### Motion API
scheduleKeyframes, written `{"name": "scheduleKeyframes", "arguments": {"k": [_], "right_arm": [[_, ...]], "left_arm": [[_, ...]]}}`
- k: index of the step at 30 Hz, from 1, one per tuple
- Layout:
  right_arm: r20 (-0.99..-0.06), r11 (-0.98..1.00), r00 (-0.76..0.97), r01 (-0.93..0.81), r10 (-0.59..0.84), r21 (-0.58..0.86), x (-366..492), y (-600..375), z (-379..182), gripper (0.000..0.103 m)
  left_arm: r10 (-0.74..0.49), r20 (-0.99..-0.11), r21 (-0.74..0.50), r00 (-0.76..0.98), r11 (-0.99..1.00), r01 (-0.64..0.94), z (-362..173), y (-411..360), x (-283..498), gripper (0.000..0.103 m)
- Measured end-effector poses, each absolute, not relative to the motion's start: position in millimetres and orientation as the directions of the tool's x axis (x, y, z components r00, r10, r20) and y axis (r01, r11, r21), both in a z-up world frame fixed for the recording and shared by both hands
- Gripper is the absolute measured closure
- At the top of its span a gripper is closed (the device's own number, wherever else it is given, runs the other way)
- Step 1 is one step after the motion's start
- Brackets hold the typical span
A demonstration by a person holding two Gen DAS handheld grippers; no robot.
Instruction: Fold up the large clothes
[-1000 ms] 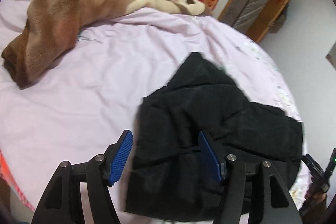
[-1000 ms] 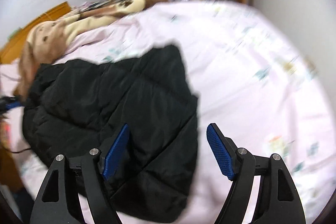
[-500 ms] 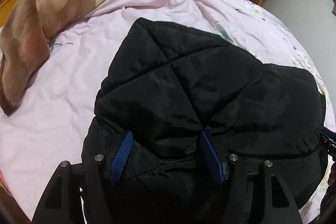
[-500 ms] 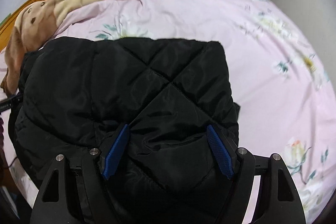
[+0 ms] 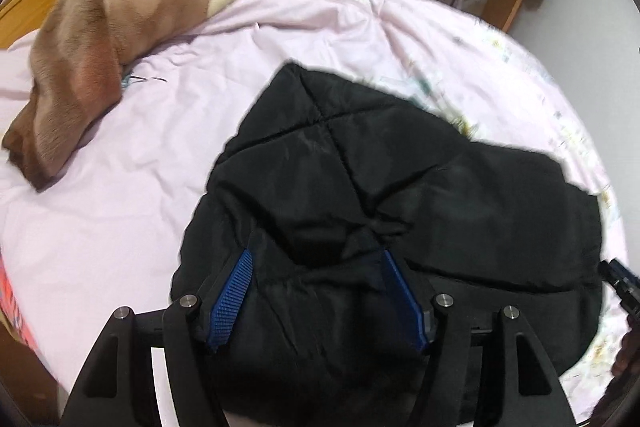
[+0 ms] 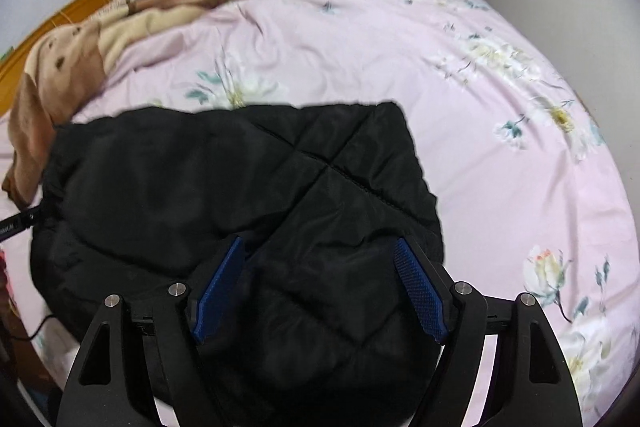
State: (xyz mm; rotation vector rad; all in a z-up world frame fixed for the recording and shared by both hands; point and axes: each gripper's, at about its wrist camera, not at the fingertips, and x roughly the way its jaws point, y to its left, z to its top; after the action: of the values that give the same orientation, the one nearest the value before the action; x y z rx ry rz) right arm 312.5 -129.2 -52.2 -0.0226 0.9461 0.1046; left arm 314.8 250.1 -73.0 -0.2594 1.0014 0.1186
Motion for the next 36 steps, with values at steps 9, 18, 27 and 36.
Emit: {"name": "scheduleKeyframes", "arguments": {"k": [9,18,27,36], "right_arm": [[-0.74,0.994,0.667,-0.105,0.086,0.022,230,-114,-7,0.026],[-0.692,0.997,0.722,-0.074,0.032,-0.031,166,-90,16,0.026],[-0.665,0.998,0.747,-0.041,0.007,-0.036,118,-86,26,0.026],[-0.643,0.998,0.766,-0.048,0.019,-0.028,98,-82,31,0.026]], "left_arm": [[0.028,-0.798,-0.103,0.603,0.978,-0.182,-27,212,235,0.035],[0.08,-0.741,-0.042,0.667,0.985,-0.165,1,153,163,0.029],[0.038,-0.716,-0.038,0.697,0.995,-0.094,13,114,120,0.027],[0.032,-0.713,-0.035,0.7,0.996,-0.081,16,102,101,0.027]]}}
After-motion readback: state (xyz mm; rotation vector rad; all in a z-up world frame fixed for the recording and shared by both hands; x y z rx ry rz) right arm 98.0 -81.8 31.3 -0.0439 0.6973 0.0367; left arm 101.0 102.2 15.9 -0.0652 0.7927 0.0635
